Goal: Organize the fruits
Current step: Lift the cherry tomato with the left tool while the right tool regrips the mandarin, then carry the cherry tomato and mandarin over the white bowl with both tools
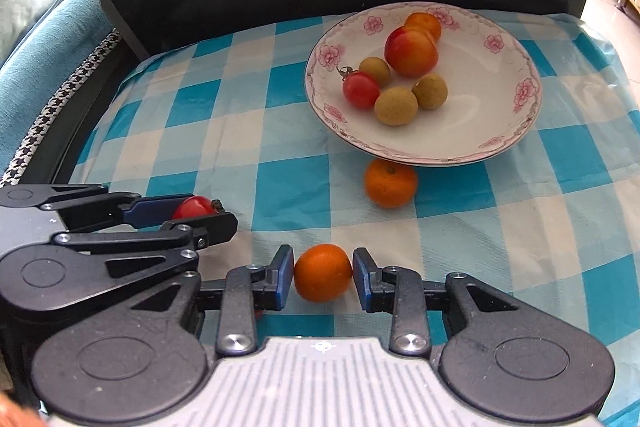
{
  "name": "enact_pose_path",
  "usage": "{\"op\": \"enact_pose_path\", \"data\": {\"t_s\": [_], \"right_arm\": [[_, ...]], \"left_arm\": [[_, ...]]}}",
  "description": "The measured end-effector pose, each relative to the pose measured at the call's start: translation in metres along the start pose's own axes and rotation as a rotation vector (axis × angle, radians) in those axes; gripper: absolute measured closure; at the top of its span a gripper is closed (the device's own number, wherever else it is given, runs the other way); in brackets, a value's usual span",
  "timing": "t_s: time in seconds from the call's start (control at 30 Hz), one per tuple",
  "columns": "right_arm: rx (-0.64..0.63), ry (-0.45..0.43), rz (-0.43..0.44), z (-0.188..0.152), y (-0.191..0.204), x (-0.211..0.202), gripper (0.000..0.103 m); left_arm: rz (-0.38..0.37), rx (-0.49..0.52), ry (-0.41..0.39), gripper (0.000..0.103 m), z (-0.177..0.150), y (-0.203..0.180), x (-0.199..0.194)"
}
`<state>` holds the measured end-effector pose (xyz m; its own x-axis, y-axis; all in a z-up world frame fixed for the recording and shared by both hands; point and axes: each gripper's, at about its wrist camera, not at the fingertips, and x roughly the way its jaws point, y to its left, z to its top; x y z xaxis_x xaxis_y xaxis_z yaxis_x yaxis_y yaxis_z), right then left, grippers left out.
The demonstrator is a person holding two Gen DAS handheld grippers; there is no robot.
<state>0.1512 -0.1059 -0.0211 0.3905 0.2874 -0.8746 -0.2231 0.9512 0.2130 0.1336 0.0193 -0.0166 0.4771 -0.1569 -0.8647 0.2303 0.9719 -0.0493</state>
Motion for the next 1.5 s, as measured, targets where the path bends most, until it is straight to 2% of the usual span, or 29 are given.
{"op": "enact_pose_path", "data": {"t_s": [0.3, 0.53, 0.7, 1.03, 1.27, 1.5], "right_arm": [[0.017, 0.017, 0.02, -0.005, -0.002, 0.006, 0.067], [0.001, -0.001, -0.004, -0.006, -0.003, 0.001, 0.067], [0.017, -0.039, -0.016, -0.004, -0.011, -0.014, 0.067], [0.032, -0.097, -0.067, 0.02, -0.033, -0.035, 0.067], [0.048, -0.123, -0.093, 0.044, -0.054, -0.036, 0.067], [0.079, -0.128, -0.108, 0.063, -0.078, -0.025, 0.067]], "left_arm": [[0.015, 0.013, 0.024, 0.065, -0.005, -0.001, 0.005], [-0.014, 0.037, 0.004, 0.065, 0.0, -0.011, 0.0], [-0.044, 0.041, -0.029, 0.065, 0.014, -0.021, -0.006], [-0.056, 0.067, -0.069, 0.065, 0.051, -0.04, -0.001], [-0.054, 0.086, -0.083, 0.066, 0.081, -0.057, 0.013], [-0.047, 0.08, -0.078, 0.066, 0.094, -0.061, 0.028]]}}
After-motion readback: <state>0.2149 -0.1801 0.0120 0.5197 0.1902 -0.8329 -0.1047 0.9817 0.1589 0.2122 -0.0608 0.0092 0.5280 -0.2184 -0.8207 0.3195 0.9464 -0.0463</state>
